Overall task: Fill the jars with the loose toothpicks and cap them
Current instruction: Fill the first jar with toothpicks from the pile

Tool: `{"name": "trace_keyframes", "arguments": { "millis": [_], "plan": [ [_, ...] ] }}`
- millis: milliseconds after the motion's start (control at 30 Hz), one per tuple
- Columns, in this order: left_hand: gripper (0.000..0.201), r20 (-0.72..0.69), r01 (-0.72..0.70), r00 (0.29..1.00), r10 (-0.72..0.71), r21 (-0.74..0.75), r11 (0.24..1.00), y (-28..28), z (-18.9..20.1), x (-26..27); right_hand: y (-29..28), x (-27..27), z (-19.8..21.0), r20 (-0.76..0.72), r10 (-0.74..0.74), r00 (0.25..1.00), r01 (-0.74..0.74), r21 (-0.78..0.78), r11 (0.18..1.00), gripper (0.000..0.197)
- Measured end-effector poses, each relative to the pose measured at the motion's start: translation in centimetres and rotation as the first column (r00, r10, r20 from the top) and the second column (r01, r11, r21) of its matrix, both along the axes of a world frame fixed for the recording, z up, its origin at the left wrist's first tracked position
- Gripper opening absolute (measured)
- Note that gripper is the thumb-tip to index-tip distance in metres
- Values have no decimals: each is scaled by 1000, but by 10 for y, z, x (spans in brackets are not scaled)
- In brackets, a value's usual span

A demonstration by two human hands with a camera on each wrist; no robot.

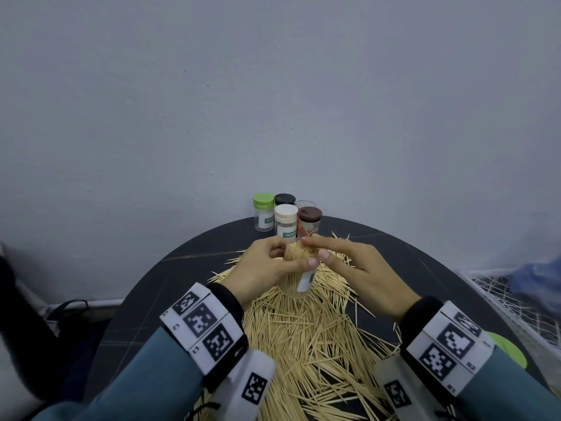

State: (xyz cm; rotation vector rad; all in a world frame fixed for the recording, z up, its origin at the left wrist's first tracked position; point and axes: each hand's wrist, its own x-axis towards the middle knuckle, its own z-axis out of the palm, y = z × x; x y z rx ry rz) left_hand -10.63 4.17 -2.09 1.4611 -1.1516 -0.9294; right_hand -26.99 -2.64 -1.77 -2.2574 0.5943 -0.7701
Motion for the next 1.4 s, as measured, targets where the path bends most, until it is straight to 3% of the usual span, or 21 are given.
{"name": "trace_keyframes", "arguments": {
  "millis": [200,300,400,567,700,767,867,1000,1200,1267,1400],
  "plan": [
    [78,37,-73,996,76,-80,994,-2,0,5,-4,-2,2,19,27,999,-27,18,999,33],
    [60,99,-67,992,75,-77,995,-2,-2,5,-2,-1,0,-50,72,996,-73,-21,997,33],
    [51,145,-66,986,77,-83,994,-3,-4,5,-4,-2,1,3,22,1000,-21,-47,999,30],
    [53,203,-41,977,61,-101,994,-4,-4,6,-9,-8,4,-40,-13,999,9,-111,994,31],
    [53,256,-9,966,40,-121,993,-4,-4,5,-15,-18,14,38,-49,998,55,-191,980,30],
    [53,301,8,953,34,-136,991,-4,-4,3,-16,-17,12,9,-47,999,48,-228,972,29],
    [56,364,41,931,12,-137,990,-2,-3,1,-14,-12,3,-76,-15,997,-4,-246,969,21],
    [57,433,65,901,-2,-131,989,-2,-3,-2,-16,-11,2,-63,-71,995,50,-290,956,13],
    [56,447,80,894,-27,-101,992,-1,-4,-3,-15,-7,-3,-147,-41,988,3,-253,968,17],
    [58,454,85,891,-33,-93,992,-1,-4,-3,-15,-9,-2,-132,-67,989,31,-257,966,5],
    [54,438,97,898,-50,-86,992,-1,-4,-5,-14,-8,-1,-89,-23,996,-1,-266,964,11]
  ]
}}
